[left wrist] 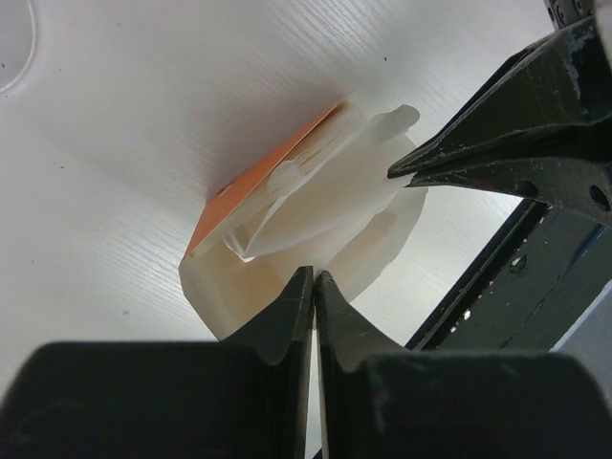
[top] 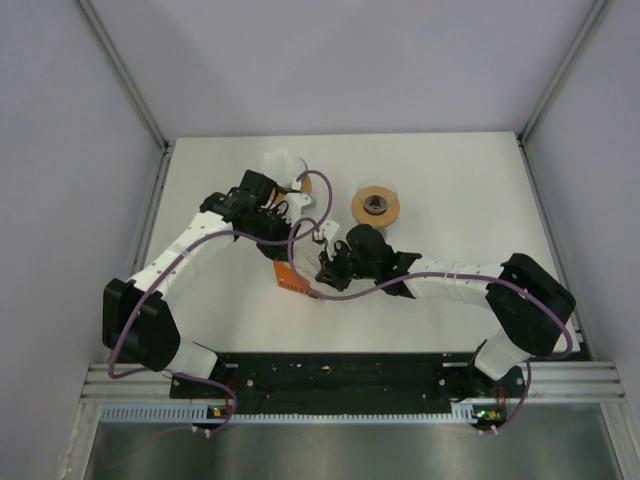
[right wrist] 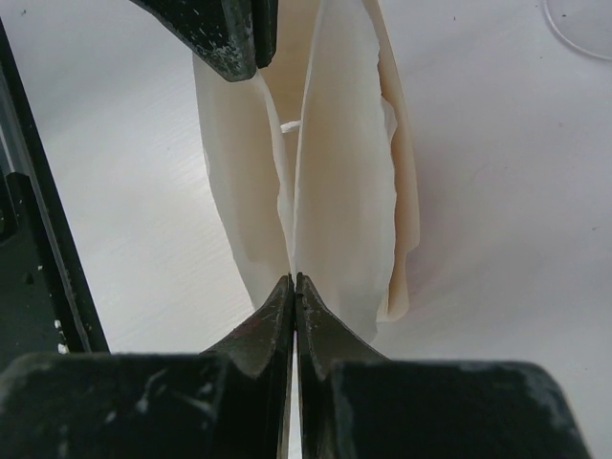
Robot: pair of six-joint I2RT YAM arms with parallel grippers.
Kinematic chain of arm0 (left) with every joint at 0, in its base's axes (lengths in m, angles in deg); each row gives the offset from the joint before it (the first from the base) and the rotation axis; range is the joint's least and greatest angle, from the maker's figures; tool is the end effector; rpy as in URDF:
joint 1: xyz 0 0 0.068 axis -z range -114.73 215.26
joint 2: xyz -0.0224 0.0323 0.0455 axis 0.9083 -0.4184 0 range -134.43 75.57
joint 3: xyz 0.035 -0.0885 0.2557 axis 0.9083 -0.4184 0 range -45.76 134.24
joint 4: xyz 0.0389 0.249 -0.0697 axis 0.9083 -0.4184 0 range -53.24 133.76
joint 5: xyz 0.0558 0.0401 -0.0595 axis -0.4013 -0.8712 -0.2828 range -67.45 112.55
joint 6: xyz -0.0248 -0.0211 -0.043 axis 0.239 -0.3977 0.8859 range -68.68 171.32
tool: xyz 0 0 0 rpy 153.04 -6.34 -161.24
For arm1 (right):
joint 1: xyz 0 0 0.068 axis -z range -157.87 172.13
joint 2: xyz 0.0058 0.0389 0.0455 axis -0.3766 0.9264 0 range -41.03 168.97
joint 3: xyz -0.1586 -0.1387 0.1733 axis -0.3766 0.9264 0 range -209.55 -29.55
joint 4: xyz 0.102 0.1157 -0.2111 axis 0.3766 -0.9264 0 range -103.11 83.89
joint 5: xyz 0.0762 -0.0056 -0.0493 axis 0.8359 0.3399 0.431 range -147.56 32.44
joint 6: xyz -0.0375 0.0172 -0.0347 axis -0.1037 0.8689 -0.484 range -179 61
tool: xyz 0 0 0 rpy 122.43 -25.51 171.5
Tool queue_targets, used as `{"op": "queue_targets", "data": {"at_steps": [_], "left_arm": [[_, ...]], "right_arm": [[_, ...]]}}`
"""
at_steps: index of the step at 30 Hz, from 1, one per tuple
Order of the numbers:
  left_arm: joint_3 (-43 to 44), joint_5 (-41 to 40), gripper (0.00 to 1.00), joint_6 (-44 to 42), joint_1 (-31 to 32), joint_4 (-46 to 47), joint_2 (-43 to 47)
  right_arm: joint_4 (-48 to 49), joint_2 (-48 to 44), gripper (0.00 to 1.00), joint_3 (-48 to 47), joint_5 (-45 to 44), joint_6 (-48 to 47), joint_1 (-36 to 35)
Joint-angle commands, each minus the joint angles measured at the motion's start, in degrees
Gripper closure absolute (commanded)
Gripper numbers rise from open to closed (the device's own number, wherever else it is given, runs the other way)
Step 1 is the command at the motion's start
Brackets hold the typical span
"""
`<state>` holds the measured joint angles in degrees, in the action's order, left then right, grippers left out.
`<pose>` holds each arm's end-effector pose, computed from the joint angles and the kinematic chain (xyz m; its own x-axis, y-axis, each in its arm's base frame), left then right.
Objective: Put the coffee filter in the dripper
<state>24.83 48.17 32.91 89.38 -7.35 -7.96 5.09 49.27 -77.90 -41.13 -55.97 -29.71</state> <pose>0.2574 -0.1321 0.2841 -0.6078 0.5841 -0.5380 0.7726 0.5914 -0.2307 0.2002 0.2710 0.2031 -0.3631 -0.3802 -0.8506 -0.8865 0.4221 0.1897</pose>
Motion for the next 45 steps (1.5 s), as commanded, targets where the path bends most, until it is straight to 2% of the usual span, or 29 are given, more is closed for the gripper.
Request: {"op": "queue_targets", "data": {"at_steps": [1,2,7,8,10,12,20,28,35,45], "left_arm": [[-0.19,1.18,0.96,-2.15,0.75,-0.92,-0.06],[-0.01,1.18,1.00,-2.15,0.75,-1.18,0.12],[2.36,1.00,1.00,-2.42,0.75,-3.99,-0.58],[2.80,1.00,1.00,-2.33,0.75,-4.26,-0.67],[2.98,1.09,1.00,-2.07,0.75,-4.35,-0.50],[2.98,1.18,1.00,-2.06,0.75,-4.43,-0.41],[4.12,-0.75,1.00,-2.77,0.75,-5.57,0.38],[6.84,-1.37,1.00,-3.47,0.75,-8.56,0.47],[7.02,-1.63,1.00,-4.44,0.75,-9.35,0.47],[9.92,-1.11,1.00,-4.35,0.75,-10.50,1.26]], "right_arm": [[4.88,0.05,1.00,-1.39,1.24,0.31,-0.02],[5.14,0.14,1.00,-1.21,1.24,0.40,-0.02],[5.50,1.10,1.00,-1.30,1.41,0.40,0.33],[5.50,1.45,0.98,-1.39,1.68,0.49,0.33],[5.06,2.24,0.86,-1.82,1.77,0.58,0.33],[4.27,2.60,0.79,-2.35,2.03,0.58,0.42],[1.46,0.05,0.61,-2.79,1.95,1.37,0.42],[0.57,-3.63,0.48,-1.13,2.12,1.81,0.77],[0.40,-5.49,0.47,-0.60,3.96,1.81,0.94],[6.19,-7.77,0.47,0.20,6.08,5.05,3.14]]}}
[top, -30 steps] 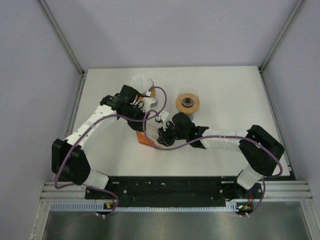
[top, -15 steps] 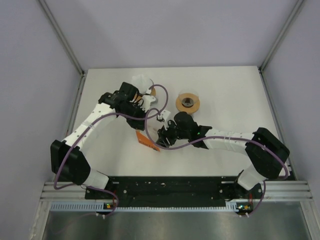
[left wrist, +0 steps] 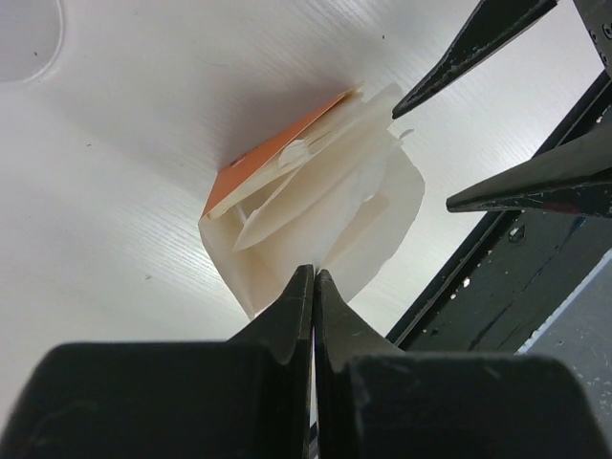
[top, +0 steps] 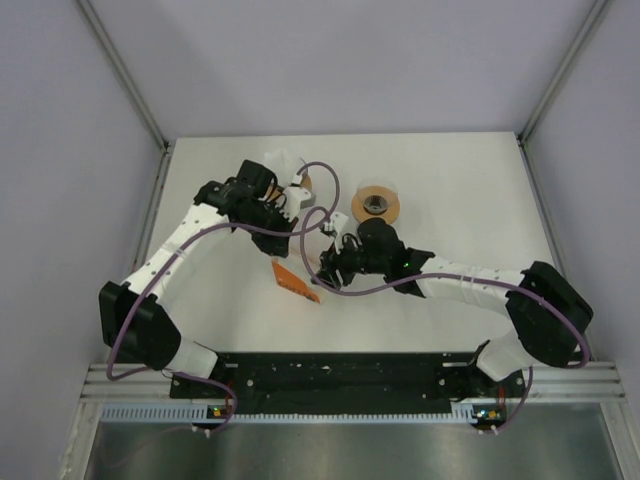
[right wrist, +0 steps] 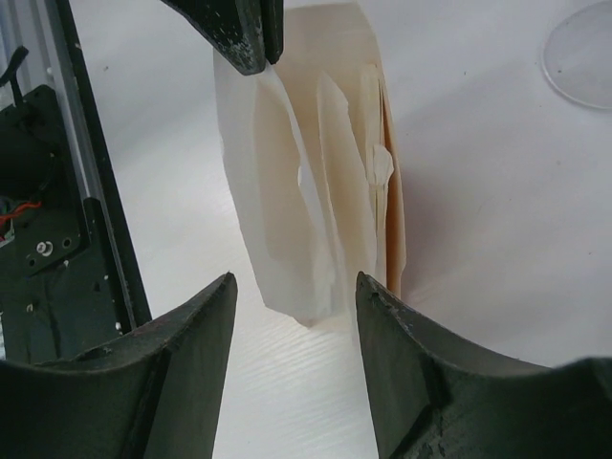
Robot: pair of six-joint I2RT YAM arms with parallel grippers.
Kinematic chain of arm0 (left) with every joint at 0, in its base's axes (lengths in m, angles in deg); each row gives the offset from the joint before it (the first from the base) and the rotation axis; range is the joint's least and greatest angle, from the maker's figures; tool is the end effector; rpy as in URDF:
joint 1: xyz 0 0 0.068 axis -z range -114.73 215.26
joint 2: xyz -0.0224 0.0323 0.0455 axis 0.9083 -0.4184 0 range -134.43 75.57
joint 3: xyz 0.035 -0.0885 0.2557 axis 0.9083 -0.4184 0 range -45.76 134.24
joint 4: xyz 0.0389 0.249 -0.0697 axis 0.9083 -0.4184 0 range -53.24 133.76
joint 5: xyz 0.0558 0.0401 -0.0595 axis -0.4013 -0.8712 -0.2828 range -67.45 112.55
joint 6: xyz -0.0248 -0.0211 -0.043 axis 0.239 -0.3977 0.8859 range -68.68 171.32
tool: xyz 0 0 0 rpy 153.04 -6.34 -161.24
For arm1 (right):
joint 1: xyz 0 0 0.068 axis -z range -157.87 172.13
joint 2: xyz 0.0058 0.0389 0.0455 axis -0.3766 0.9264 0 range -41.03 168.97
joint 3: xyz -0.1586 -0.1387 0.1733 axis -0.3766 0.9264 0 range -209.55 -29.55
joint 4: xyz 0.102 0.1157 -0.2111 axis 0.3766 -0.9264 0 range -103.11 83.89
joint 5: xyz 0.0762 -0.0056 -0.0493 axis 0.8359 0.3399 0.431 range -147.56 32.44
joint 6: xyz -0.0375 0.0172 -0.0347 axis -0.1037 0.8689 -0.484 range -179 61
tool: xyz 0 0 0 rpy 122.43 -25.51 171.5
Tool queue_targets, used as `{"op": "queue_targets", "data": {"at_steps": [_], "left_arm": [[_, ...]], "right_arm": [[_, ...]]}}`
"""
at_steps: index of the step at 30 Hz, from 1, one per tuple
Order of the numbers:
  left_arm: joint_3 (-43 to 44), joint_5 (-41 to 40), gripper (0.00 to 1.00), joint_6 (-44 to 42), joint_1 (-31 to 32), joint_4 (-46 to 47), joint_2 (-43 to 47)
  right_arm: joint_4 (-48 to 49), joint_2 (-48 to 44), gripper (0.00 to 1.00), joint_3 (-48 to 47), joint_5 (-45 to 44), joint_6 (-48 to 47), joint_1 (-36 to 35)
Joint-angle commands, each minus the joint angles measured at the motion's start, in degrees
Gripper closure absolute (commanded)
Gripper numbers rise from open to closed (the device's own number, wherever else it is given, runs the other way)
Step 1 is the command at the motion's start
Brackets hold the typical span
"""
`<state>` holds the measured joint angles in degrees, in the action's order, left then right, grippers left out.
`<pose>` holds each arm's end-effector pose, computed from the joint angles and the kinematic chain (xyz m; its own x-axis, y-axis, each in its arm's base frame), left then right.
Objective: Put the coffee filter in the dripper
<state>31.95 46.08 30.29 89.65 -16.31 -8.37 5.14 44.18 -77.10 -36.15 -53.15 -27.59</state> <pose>0.2538 -0.1306 0.3115 -0.5901 0.6288 -0.5064 0.7891 0.5819 -0.1970 0.2000 0.2560 0.2268 -0.3798 -0.3016 -0.8745 -0.8876 0.3852 0.2527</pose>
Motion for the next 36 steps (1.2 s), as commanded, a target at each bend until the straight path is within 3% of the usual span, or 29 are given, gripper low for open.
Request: {"op": "queue_targets", "data": {"at_steps": [1,16,28,33,36], "left_arm": [[2.97,1.17,1.00,-1.73,0.49,-1.62,1.68],[4.82,3.10,1.00,-1.46,0.49,-3.21,2.12],[4.29,2.92,1.00,-1.20,0.49,-2.68,2.03],[4.73,3.45,1.00,-0.85,0.49,-2.59,1.94],[4.55,3.28,1.00,-0.41,0.49,-2.51,1.94]], "right_arm": [[7.11,-2.68,0.47,-0.70,0.74,2.41,1.02],[11.43,0.04,0.55,-3.95,-5.24,3.21,1.02],[11.08,5.31,0.58,-7.12,-2.78,3.21,0.67],[10.20,5.76,0.91,-8.35,-1.20,3.03,0.06],[9.76,4.44,1.00,-7.56,-0.84,2.51,0.06]]}}
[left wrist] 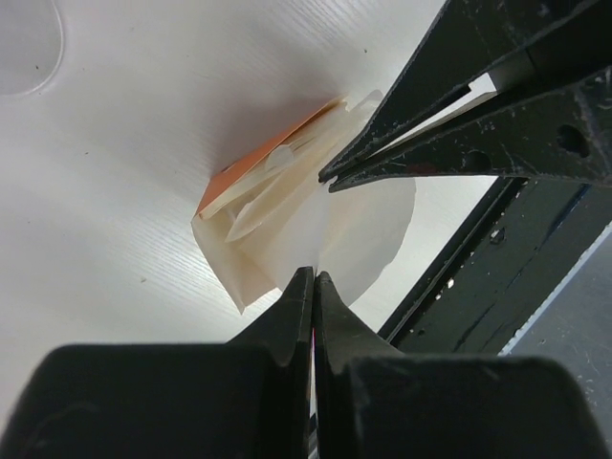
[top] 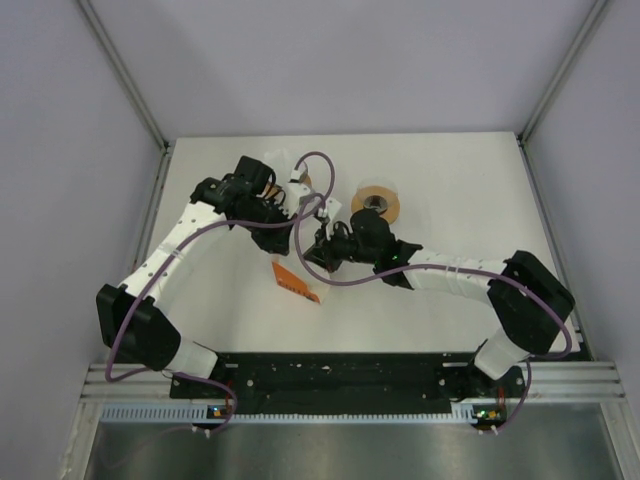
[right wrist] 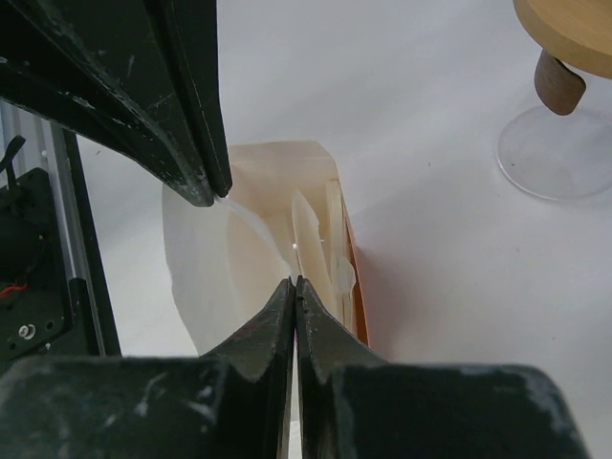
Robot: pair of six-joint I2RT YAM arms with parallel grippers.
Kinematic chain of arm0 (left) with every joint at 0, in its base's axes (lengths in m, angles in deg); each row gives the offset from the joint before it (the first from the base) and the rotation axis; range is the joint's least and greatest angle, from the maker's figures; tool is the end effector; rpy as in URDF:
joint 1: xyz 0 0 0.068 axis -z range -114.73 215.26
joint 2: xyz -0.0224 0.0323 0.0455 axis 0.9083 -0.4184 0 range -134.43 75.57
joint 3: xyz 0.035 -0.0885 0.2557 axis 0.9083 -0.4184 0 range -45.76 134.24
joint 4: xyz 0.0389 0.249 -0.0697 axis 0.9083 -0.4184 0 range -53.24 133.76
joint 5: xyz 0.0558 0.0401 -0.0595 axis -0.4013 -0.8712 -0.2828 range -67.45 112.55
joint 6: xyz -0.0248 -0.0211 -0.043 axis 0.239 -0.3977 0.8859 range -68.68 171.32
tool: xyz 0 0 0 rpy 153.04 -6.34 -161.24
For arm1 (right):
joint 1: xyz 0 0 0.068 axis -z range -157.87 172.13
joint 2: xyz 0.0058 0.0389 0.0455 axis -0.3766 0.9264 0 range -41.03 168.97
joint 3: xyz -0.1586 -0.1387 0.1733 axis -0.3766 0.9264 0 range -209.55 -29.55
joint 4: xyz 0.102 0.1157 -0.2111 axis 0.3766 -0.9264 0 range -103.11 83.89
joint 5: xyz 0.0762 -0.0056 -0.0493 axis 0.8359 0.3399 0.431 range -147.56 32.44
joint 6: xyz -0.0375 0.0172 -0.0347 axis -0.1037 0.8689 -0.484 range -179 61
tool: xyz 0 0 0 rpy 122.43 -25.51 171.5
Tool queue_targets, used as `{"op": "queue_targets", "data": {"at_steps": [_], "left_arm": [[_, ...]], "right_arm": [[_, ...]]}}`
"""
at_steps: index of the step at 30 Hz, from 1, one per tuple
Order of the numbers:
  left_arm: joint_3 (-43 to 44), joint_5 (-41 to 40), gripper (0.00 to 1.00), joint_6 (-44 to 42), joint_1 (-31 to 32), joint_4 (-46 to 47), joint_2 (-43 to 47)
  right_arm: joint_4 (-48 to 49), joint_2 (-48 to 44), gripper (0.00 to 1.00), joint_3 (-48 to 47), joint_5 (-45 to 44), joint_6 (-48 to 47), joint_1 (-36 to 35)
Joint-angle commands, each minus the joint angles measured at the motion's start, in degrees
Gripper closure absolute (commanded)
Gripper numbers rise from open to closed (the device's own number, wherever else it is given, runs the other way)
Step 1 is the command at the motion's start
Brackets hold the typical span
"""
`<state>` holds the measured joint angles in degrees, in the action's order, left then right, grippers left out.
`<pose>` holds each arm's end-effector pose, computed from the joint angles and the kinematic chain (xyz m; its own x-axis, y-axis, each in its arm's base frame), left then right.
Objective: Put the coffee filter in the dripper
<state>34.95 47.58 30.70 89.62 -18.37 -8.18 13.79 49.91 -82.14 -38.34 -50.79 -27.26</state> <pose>0.2523 -0.1307 0.3265 -0.5852 0.6152 -0.5283 0.7924 0.5721 -0.2115 0.2228 0.2777 0.2385 -0.3351 -0.1839 -0.9241 -0.8813 0.4080 0.2384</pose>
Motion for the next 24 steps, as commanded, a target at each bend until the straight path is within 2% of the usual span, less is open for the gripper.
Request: {"op": "queue_targets", "data": {"at_steps": [1,3,12,16,24], "left_arm": [[1.73,1.60,1.00,-0.48,0.51,-0.45,1.74],[2.00,1.33,0.97,-0.12,0.51,-0.19,1.74],[4.81,1.24,0.65,1.11,0.43,-0.71,1.13],[5.77,1.42,0.56,1.81,0.34,-0.63,0.86],[11.39,3.26,0.35,3.04,-0.72,-2.91,1.65]], "right_arm": [[0.84,-1.81,1.00,-1.99,1.34,0.06,-0.36],[0.75,-3.04,1.00,-0.58,1.26,-0.03,-0.36],[0.49,-8.40,1.00,2.68,0.46,1.37,-0.27],[-0.38,-9.72,1.00,2.76,0.12,1.72,-0.27],[-9.34,-13.24,1.00,-1.27,-4.63,1.72,-0.27]]}}
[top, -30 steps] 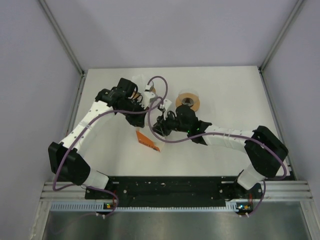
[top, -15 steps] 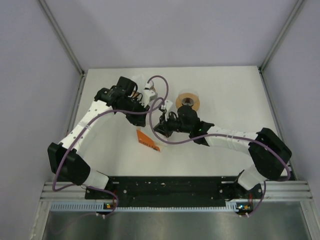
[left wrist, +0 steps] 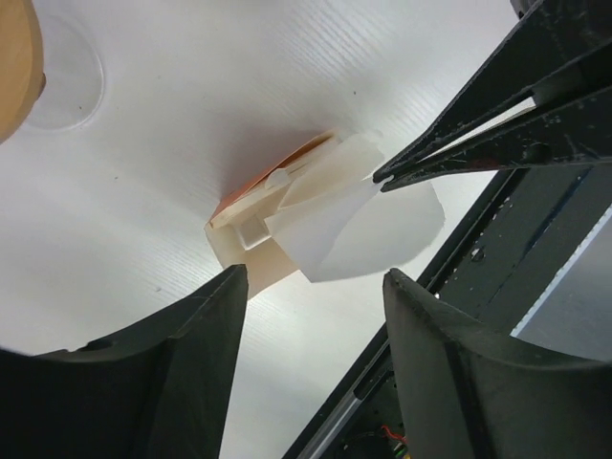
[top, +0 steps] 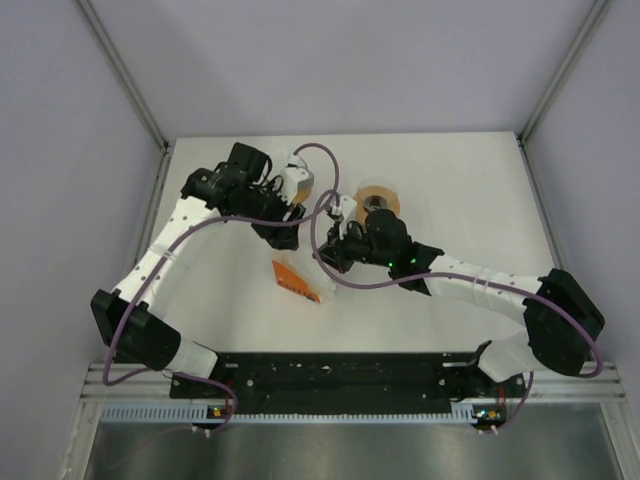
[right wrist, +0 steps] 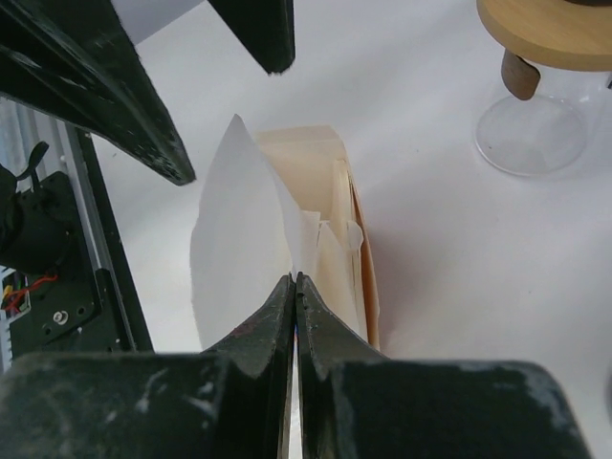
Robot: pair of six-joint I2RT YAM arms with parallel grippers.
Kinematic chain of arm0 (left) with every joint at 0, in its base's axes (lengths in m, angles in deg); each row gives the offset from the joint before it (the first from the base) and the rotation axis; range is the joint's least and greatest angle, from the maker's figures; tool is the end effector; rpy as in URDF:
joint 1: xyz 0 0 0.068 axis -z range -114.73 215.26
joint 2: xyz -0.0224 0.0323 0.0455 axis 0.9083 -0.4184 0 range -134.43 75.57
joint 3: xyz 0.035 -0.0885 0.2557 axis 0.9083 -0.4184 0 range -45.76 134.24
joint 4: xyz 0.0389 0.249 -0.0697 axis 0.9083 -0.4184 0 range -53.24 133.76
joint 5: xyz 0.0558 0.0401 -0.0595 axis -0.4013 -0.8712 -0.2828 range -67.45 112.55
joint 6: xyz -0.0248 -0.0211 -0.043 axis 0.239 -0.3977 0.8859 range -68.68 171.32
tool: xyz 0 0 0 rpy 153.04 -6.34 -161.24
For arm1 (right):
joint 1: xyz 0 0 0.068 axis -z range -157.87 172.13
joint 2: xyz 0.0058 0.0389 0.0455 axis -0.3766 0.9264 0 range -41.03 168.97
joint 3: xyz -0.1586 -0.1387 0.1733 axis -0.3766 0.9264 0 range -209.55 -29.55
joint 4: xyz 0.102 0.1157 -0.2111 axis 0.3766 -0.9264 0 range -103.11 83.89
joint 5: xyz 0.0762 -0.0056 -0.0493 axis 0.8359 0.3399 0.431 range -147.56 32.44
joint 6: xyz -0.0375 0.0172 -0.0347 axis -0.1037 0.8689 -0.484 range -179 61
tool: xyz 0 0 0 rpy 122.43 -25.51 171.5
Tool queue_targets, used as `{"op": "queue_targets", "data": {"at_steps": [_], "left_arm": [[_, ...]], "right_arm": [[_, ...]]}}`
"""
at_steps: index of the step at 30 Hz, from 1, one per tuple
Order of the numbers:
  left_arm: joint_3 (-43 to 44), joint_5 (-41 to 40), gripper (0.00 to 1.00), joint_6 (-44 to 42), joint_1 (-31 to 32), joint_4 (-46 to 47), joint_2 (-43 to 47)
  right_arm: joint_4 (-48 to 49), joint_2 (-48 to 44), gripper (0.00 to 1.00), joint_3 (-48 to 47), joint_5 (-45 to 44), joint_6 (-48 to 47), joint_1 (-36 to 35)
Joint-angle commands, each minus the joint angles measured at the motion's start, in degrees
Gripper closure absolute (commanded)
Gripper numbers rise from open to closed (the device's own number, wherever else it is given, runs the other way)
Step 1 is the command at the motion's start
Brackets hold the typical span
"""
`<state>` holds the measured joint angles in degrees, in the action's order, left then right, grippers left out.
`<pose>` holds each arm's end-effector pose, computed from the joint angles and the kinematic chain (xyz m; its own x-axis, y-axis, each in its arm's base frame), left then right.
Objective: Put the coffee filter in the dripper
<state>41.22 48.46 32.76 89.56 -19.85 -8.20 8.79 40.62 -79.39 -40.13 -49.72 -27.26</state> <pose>0.2534 -0.1314 0.3574 -0.5708 0.5718 -0.5892 0.7896 0.5791 -0.2030 0.2034 0.2535 0.2652 -0.3335 -0.1529 -0.9303 -0.8684 0.4338 0.2401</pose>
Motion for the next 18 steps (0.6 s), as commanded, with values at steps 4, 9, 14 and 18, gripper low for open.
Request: {"op": "queue_targets", "data": {"at_steps": [4,9,14,18], "left_arm": [[9.17,4.50,0.28,0.73,-0.83,-3.44,1.15],[11.72,5.11,0.25,1.51,-0.83,-3.89,1.15],[12.07,4.59,0.24,2.04,-0.83,-3.36,1.50],[12.69,4.32,0.24,2.57,-0.83,-3.01,1.76]], "right_arm": [[-12.24,-4.65,1.00,-9.11,-4.33,1.00,0.17],[-22.09,-5.97,1.00,-14.57,-8.54,1.27,0.34],[-33.16,-6.94,1.00,-22.03,-13.47,1.09,1.92],[-40.63,-7.55,1.00,-28.18,-16.81,1.36,3.59]]}}
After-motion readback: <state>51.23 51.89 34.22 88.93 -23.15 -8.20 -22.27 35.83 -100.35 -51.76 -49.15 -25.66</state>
